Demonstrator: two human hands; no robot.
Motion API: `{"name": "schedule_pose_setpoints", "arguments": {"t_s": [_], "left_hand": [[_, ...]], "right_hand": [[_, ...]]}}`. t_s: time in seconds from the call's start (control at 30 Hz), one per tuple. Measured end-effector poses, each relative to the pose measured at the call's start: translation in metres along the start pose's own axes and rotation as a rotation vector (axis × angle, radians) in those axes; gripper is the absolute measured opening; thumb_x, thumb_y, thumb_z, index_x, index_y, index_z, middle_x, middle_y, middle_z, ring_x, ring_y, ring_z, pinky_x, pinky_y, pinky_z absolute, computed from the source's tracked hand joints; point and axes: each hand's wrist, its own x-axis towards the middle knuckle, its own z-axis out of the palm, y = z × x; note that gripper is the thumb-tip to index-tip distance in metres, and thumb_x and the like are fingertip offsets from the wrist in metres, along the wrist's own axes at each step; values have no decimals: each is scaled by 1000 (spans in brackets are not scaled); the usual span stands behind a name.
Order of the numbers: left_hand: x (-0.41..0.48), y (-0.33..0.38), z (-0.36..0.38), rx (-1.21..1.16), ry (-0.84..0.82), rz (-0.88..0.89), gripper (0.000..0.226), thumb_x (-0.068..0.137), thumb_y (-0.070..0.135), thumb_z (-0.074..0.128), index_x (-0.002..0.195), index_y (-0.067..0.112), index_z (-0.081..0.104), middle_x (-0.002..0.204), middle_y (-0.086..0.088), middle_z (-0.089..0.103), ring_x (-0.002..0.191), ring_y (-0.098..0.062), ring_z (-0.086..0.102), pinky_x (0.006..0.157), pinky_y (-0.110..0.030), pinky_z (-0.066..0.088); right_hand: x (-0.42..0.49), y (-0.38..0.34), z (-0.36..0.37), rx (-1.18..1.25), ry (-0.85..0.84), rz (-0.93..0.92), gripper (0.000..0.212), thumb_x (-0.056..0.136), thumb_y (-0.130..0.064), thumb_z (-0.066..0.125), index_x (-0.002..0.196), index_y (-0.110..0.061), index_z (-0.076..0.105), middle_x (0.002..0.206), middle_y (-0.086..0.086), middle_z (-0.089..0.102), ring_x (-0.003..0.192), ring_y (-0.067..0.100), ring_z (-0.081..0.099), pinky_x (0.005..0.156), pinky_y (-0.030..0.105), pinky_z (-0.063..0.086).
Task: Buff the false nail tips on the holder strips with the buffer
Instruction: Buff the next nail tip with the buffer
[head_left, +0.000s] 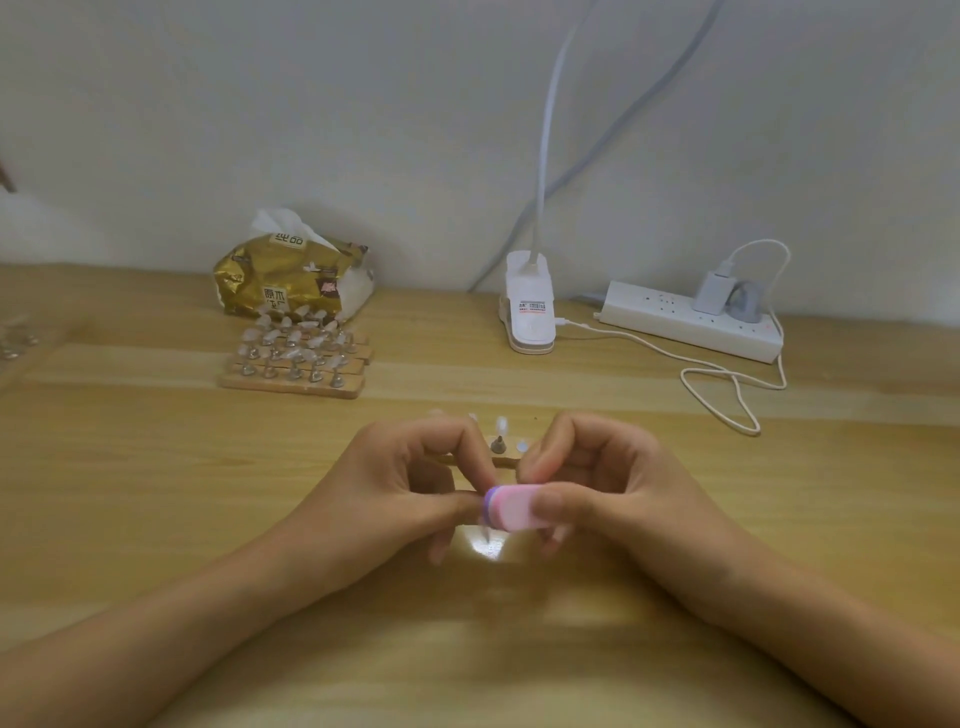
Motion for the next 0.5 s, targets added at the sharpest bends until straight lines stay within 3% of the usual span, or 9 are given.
{"name": "schedule_pose_setpoints", "arguments": {"t_s": [0.17,0.27,0.33,0.5], "left_hand": [[2,-2,0,-6,34,-18,15,69,15,78,67,19,64,60,2,63,38,-12,53,48,-15,42],[1,-3,0,19,-2,3,13,74,15,76,71,19,64,59,13,63,38,-8,53,49,-13,41],[0,-5,0,30,14,-16,14,74,18,76,71,20,63,58,14,64,39,-8,53,50,-14,41],[2,-6,-2,9,57,-51,19,73,23,83,75,19,65,88,-6,75,45,-12,57,54,-17,46]], "right_hand": [[3,-1,-6,17,52,-6,18,71,-6,80,70,-22,71,77,4,72,59,11,63,55,19,53],[2,2,-5,20,-11,-14,11,71,-15,80,74,-20,71,80,5,72,63,12,65,57,20,55],[4,6,-8,23,23,4,15,71,-10,82,74,-19,70,82,8,72,63,13,63,56,20,54],[6,2,-22,19,115,-23,13,78,-8,77,79,-14,66,74,2,67,56,8,57,51,18,51]]}}
